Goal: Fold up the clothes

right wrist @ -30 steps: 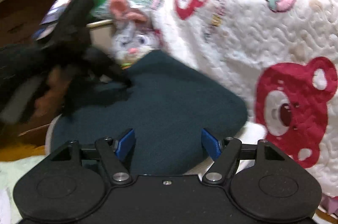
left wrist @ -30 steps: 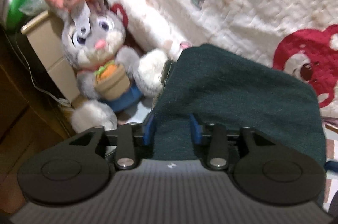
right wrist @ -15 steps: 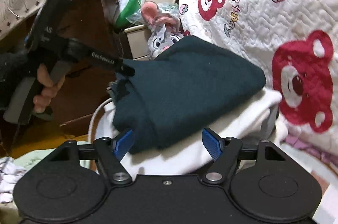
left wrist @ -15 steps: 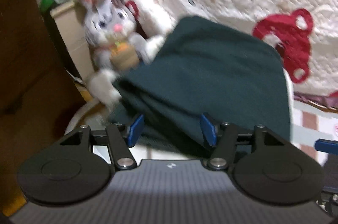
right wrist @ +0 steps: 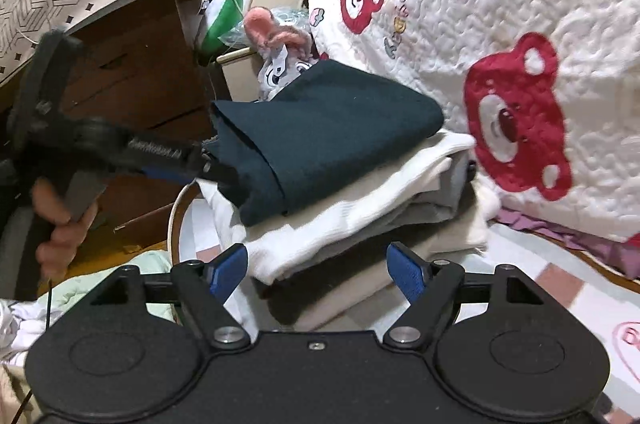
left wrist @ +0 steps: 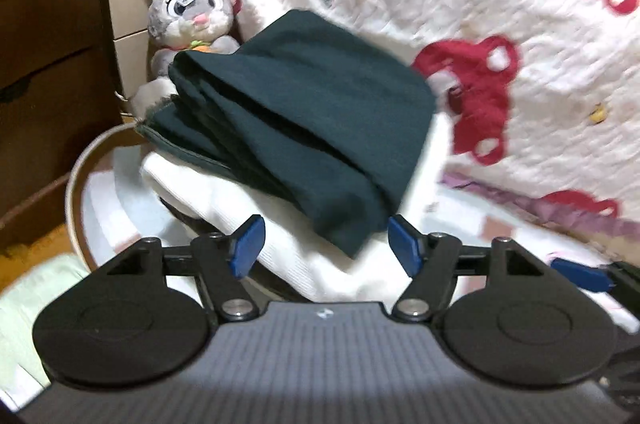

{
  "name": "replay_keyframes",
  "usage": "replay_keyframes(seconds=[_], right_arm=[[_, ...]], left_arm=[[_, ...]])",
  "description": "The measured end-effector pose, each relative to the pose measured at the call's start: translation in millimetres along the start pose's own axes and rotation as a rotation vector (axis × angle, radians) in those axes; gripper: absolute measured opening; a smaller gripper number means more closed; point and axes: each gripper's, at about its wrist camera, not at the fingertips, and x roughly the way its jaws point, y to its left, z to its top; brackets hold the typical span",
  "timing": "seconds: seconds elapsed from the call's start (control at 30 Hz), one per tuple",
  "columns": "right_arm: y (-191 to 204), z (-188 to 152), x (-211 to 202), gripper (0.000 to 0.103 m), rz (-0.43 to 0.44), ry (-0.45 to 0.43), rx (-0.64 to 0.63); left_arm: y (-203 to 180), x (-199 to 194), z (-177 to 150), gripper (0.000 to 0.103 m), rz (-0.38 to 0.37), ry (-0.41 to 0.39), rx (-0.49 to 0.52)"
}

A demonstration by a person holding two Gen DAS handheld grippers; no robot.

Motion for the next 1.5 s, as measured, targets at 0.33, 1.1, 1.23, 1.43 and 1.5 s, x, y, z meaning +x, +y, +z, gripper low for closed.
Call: replay_keyframes(seconds=[0.33, 1.1, 1.23, 1.43, 1.5], right_arm=[[20, -16, -74, 0.083, -0.067, 0.003, -0.055], [40, -68, -197, 0.084, -0.221, -0.054, -0.017], [41, -70, -198, 0.084, -0.204, -0.055, -0.005], [37, -78, -198, 0.084, -0.237, -0.037, 0.002], [36, -80, -200, 0.084, -0.244, -0.035, 0.010]], left_arm=[[-59, -66, -48, 0.093, 0.005, -0.001, 0.062], [-124, -129, -134, 0.103, 0.044, 0.063, 0.163], [-129, -132, -140, 0.103, 0.041, 0.062, 0.182], [-135, -133, -140, 0.103, 0.029, 0.067, 0.183], [-137, -134, -141, 0.103, 0.030, 0.067, 0.190]])
